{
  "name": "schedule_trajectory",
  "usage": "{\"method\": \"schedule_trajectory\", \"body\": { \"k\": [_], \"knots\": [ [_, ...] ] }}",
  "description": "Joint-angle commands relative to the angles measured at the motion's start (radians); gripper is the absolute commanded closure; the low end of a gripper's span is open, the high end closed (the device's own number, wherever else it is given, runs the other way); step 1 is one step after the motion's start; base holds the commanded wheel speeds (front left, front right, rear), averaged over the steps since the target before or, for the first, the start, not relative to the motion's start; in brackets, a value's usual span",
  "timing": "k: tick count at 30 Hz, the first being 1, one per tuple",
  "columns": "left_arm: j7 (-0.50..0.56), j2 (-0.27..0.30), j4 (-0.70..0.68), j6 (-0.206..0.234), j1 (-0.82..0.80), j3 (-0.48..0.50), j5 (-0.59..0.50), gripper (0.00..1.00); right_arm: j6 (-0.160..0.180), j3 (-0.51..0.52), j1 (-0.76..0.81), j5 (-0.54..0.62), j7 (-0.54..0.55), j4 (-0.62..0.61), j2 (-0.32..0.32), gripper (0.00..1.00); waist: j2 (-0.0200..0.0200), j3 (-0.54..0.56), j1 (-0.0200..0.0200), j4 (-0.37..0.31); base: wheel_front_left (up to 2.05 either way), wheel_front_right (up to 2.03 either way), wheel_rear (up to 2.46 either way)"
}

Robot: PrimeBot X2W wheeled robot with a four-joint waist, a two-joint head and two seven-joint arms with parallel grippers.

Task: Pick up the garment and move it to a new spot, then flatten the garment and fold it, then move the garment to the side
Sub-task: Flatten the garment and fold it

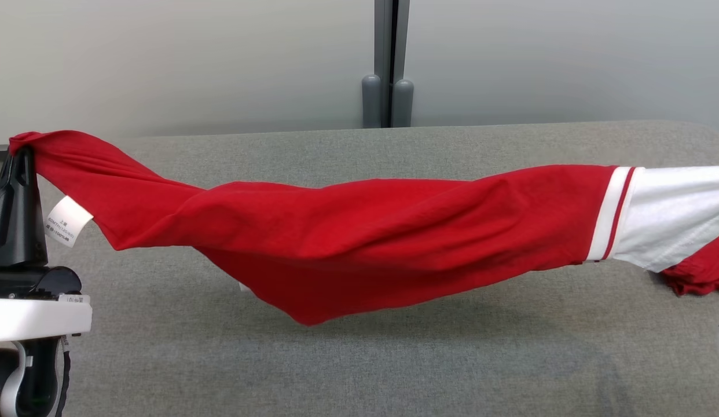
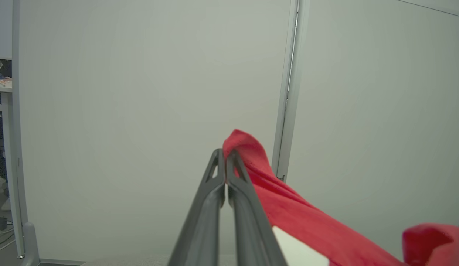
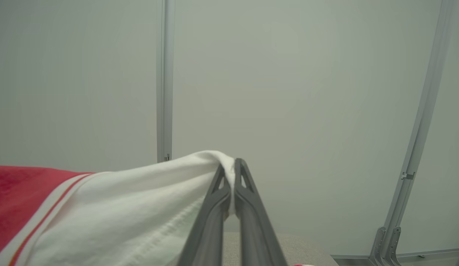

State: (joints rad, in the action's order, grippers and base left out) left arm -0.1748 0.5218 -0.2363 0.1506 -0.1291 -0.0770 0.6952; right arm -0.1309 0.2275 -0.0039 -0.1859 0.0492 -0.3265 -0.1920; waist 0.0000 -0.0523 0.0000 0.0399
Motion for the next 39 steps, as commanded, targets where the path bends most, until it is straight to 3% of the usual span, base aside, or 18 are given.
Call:
{"method": "schedule_trajectory", "body": {
  "k": [1, 9, 15, 23, 31, 32, 33, 34, 39],
  "knots": [
    [0.004, 0.006, -0.003, 0.005, 0.007, 0.004, 0.001, 1.00, 0.000, 0.003, 0.002, -0.005, 0.001, 0.004, -0.006, 1.00, 0.0000, 0.001, 0.0000, -0.001, 0.00, 0.00, 0.00],
    [0.005, 0.004, -0.008, 0.009, 0.008, -0.004, 0.005, 1.00, 0.000, -0.030, -0.010, -0.018, 0.003, 0.024, -0.005, 1.00, 0.0000, -0.007, 0.0000, -0.012, 0.00, 0.00, 0.00],
    [0.004, -0.042, 0.037, 0.001, 0.044, -0.052, 0.019, 1.00, 0.000, -0.116, 0.027, -0.036, -0.018, 0.148, 0.042, 1.00, 0.0000, -0.038, 0.0000, -0.015, 0.00, 0.00, 0.00],
    [0.000, -0.135, 0.236, -0.038, 0.111, -0.158, 0.051, 1.00, 0.000, -0.193, 0.090, -0.085, -0.092, 0.393, 0.103, 1.00, 0.0000, -0.089, 0.0000, -0.009, 0.00, 0.00, 0.00],
    [-0.024, -0.194, 0.456, -0.089, 0.135, -0.181, 0.101, 1.00, 0.000, -0.238, 0.103, -0.115, -0.161, 0.563, 0.124, 1.00, 0.0000, -0.104, 0.0000, -0.011, 0.00, 0.00, 0.00],
    [-0.027, -0.198, 0.476, -0.094, 0.140, -0.185, 0.101, 0.11, 0.000, -0.242, 0.102, -0.117, -0.169, 0.574, 0.125, 0.62, 0.0000, -0.102, 0.0000, -0.013, 0.00, 0.00, 0.00],
    [-0.041, -0.202, 0.487, -0.099, 0.140, -0.182, 0.094, 0.00, 0.000, -0.244, 0.099, -0.119, -0.179, 0.580, 0.126, 0.16, 0.0000, -0.099, 0.0000, -0.014, 0.00, 0.00, 0.00],
    [-0.055, -0.201, 0.492, -0.092, 0.137, -0.176, 0.078, 0.00, 0.000, -0.242, 0.094, -0.116, -0.192, 0.577, 0.126, 0.00, 0.0000, -0.096, 0.0000, -0.015, 0.00, 0.00, 0.00],
    [-0.089, -0.212, 0.451, -0.052, 0.163, -0.119, -0.020, 0.00, 0.000, -0.210, 0.085, -0.076, -0.239, 0.502, 0.125, 0.00, 0.0000, -0.066, 0.0000, -0.020, 0.00, 0.00, 0.00]
  ]
}}
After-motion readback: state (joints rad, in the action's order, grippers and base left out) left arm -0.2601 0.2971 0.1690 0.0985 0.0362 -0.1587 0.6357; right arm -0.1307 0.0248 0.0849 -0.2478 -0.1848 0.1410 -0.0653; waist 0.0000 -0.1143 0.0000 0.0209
